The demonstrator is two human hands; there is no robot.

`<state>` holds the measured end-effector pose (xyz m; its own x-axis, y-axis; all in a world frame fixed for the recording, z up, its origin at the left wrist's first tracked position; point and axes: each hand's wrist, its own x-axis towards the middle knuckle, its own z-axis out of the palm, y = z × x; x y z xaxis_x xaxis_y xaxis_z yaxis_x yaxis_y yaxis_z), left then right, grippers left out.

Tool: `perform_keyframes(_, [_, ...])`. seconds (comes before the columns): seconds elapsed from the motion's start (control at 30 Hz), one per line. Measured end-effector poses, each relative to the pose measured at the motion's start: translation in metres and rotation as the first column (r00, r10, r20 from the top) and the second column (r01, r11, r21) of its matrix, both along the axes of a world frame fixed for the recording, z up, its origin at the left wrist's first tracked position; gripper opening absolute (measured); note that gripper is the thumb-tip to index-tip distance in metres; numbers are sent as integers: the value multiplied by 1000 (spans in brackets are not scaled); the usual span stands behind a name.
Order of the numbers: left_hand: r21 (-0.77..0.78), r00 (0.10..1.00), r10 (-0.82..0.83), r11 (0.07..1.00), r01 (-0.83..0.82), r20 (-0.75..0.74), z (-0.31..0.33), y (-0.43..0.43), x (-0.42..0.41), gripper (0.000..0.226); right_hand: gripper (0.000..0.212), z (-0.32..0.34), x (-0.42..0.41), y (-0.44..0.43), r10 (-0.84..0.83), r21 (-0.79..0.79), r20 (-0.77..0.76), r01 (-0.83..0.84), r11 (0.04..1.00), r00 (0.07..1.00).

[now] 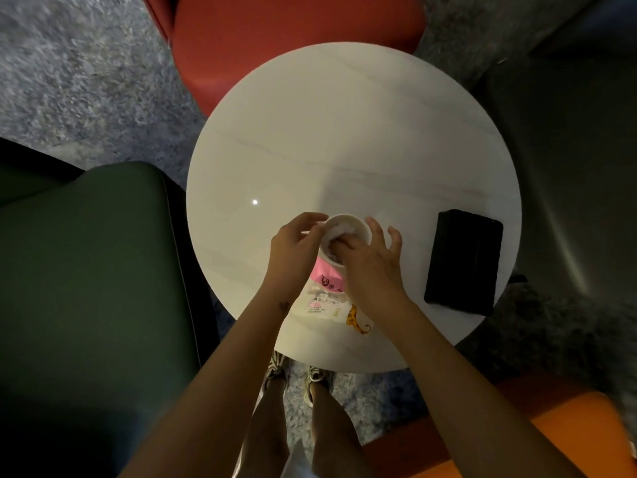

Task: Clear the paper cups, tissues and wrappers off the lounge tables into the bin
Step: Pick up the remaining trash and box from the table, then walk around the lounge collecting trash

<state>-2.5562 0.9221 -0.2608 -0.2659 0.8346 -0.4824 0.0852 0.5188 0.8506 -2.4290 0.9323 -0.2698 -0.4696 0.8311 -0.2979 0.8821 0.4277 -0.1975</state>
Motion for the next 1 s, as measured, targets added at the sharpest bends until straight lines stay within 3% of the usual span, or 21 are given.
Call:
perform_keyframes(0.1, [1,1000,-8,1000,8,8,7,-1,-2,26,51,8,6,-1,0,52,-37,2,999,999])
perform_keyframes(0.27, [50,1000,15,999,-14,-27,24,-2,-10,25,38,35,10,-2,-79,183,-288,136,974,954])
perform_keyframes(0.33, [93,999,41,995,-38,-29,37,-4,-15,23,38,53,4,-1,-115,200,-427,217,955,897])
perform_keyframes(0.43, [209,995,93,974,-84,-34,72,-8,-30,20,30,90,-15,4,-140,99,-672,276,956,727])
perform_keyframes(0.57, [379,984,178,912,-155,-26,137,-30,-63,21,28,148,-57,8,-71,12,-820,141,990,568])
perform_keyframes(0.73, [541,926,368,797,-268,-83,221,-90,-118,16,29,222,-132,-11,167,135,-884,-103,985,437])
perform_keyframes(0.87, [637,828,550,678,-366,-111,284,-165,-157,19,32,279,-199,-55,299,218,-915,-291,931,270])
perform_keyframes(1.0, [709,658,737,547,-446,-155,336,-268,-187,20,31,327,-257,-134,382,282,-916,-483,829,121])
